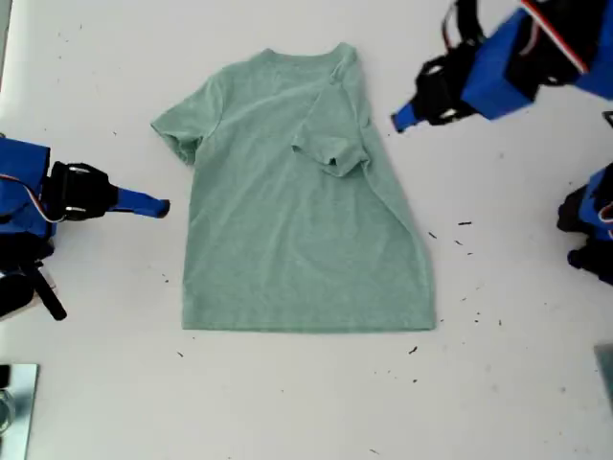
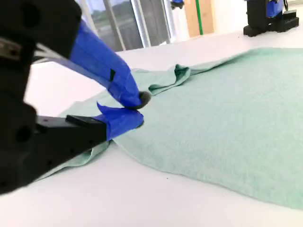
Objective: Fold t shirt
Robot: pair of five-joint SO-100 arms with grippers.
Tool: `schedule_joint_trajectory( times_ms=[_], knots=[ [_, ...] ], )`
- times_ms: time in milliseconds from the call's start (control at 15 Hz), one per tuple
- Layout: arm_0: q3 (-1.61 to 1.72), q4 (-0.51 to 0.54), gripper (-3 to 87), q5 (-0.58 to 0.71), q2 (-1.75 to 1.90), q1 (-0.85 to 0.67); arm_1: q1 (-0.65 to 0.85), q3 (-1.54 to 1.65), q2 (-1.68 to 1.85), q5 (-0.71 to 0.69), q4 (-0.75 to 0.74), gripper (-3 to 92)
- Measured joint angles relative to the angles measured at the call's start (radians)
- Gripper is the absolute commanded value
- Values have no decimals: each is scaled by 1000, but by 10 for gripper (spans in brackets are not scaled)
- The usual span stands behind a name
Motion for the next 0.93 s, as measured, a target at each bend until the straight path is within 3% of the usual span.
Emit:
schedule_joint_trajectory(
  times_ms=[133, 267, 400, 600, 733, 867, 933],
  knots=[
    [0, 0, -1, 0, 0, 0, -21, 614, 462, 87, -149, 25],
    [0, 0, -2, 0, 0, 0, -29, 1052, 868, 170, -97, 25],
    [0, 0, -2, -11, 0, -17, -57, 1232, 1210, 216, -14, 25],
    [-124, -81, -3, -84, -112, -31, -54, 1249, 1289, 219, 9, 25],
    [-486, 63, -3, -87, -557, -94, -54, 1252, 1290, 219, 9, 25],
    [-885, 273, -2, 44, -1008, -236, -54, 1252, 1290, 219, 9, 25],
    [-1012, 344, 116, 140, -1141, -344, -54, 1252, 1290, 219, 9, 25]
  ],
)
